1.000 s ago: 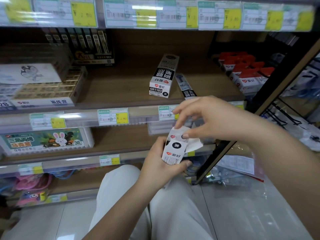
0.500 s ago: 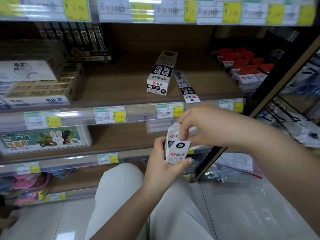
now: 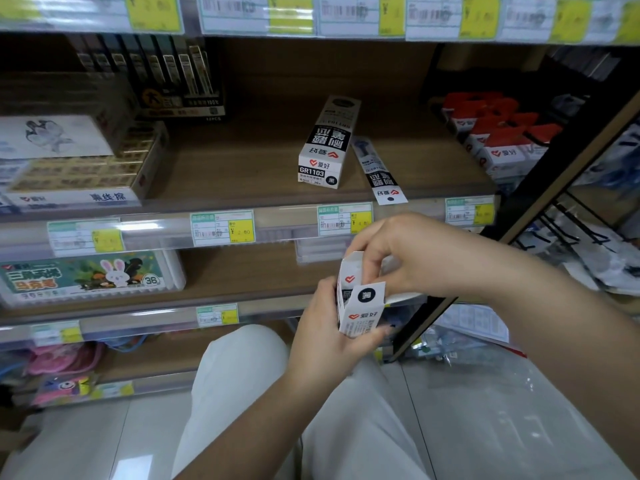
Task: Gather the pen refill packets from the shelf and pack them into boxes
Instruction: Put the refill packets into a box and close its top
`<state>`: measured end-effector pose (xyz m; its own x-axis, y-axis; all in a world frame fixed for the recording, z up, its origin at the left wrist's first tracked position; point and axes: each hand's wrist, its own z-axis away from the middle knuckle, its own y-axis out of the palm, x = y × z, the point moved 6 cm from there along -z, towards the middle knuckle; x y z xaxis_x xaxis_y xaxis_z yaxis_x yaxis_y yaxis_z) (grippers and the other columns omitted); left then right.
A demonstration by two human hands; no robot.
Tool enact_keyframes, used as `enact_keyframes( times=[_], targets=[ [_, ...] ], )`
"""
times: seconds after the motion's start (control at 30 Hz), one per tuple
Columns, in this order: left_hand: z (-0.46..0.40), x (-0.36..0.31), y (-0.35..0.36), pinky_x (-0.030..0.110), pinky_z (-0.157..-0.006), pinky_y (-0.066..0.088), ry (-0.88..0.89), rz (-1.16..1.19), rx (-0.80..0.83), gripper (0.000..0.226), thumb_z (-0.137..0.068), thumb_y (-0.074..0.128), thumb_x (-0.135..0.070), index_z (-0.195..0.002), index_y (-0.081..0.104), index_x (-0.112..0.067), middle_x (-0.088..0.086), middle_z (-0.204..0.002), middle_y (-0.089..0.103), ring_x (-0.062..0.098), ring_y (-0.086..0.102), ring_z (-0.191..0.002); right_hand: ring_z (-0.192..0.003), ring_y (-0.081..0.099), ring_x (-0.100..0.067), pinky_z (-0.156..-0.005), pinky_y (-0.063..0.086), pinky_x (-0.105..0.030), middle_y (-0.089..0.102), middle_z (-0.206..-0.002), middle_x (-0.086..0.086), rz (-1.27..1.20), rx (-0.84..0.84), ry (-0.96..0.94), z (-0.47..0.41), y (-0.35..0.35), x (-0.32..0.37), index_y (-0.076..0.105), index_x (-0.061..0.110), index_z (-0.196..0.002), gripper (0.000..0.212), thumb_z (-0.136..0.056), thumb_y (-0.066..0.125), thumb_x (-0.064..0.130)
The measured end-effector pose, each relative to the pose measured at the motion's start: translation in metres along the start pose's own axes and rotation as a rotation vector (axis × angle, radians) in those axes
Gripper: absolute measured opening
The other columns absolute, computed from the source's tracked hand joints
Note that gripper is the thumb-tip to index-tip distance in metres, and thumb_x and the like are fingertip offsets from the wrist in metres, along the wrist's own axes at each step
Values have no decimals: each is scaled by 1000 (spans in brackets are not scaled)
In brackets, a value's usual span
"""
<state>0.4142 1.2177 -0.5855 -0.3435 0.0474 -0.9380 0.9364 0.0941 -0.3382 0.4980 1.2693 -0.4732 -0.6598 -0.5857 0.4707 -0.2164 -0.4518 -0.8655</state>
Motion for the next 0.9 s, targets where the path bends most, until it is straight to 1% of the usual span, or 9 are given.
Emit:
enact_keyframes(
  times=[0.1,0.27,0.37,0.43,0.53,0.6,0.7,0.77,0.9],
  targets=[
    [1,3,1,18,-70,45,1,26,1,57,-52,70,-57,-98,41,-42,-18,-98,59,-2,57,-91,-88,57,-1,-82,45,-25,68,-95,8,-16,30,-20,-2,7,1,74,11,-70,6,-76,75,11],
    [0,5,2,14,-67,44,-13,56,20,57,-50,70,-57,-97,42,-41,-21,-95,60,-6,58,-89,-88,62,-10,-78,50,-32,68,-94,4,18,99,-23,-8,13,-3,72,11,-69,8,-77,72,10],
    [-2,4,1,11,-66,42,-6,53,28,57,-51,70,-58,-98,42,-41,-19,-95,59,-6,57,-90,-93,56,0,-84,44,-23,65,-112,8,29,129,12,-11,12,-5,72,14,-72,7,-78,72,16],
    [-4,6,-1,9,-65,40,-2,44,28,56,-54,73,-54,-99,42,-41,-19,-96,58,-6,56,-90,-109,46,9,-94,40,-20,51,-125,21,-19,187,69,-9,2,-6,71,29,-78,5,-77,73,25],
    [-10,9,-5,7,-66,40,-15,55,7,54,-64,83,-34,-103,45,-36,-23,-96,58,-11,55,-91,-123,44,1,-102,36,-25,50,-124,22,-209,-15,109,-11,-44,-13,68,38,-92,26,-72,76,25],
    [-12,8,-6,6,-67,41,-23,59,6,52,-69,82,-26,-106,46,-31,-25,-94,57,-14,54,-91,-123,47,-10,-100,36,-23,53,-126,9,-16,-247,164,-19,-72,-32,63,31,-112,44,-72,78,22],
    [-11,7,-5,5,-67,41,-38,63,21,53,-70,81,-26,-110,46,-27,-26,-93,56,-16,53,-90,-134,38,-21,-104,30,-25,37,-149,-4,247,-163,276,-38,-58,-61,36,24,-144,80,-75,77,20],
    [-11,7,-5,4,-66,41,-45,69,19,53,-70,81,-26,-111,47,-26,-25,-94,56,-16,53,-90,-137,35,-22,-108,29,-29,35,-151,-5,306,-128,285,-47,-43,-75,38,24,-143,71,-81,70,17],
    [-11,6,-8,4,-66,41,-42,74,9,52,-70,82,-24,-109,47,-25,-29,-90,55,-15,53,-89,-128,46,-24,-107,36,-34,51,-140,-4,342,-365,226,-46,-55,-81,63,20,-123,41,-86,57,4]
  ],
)
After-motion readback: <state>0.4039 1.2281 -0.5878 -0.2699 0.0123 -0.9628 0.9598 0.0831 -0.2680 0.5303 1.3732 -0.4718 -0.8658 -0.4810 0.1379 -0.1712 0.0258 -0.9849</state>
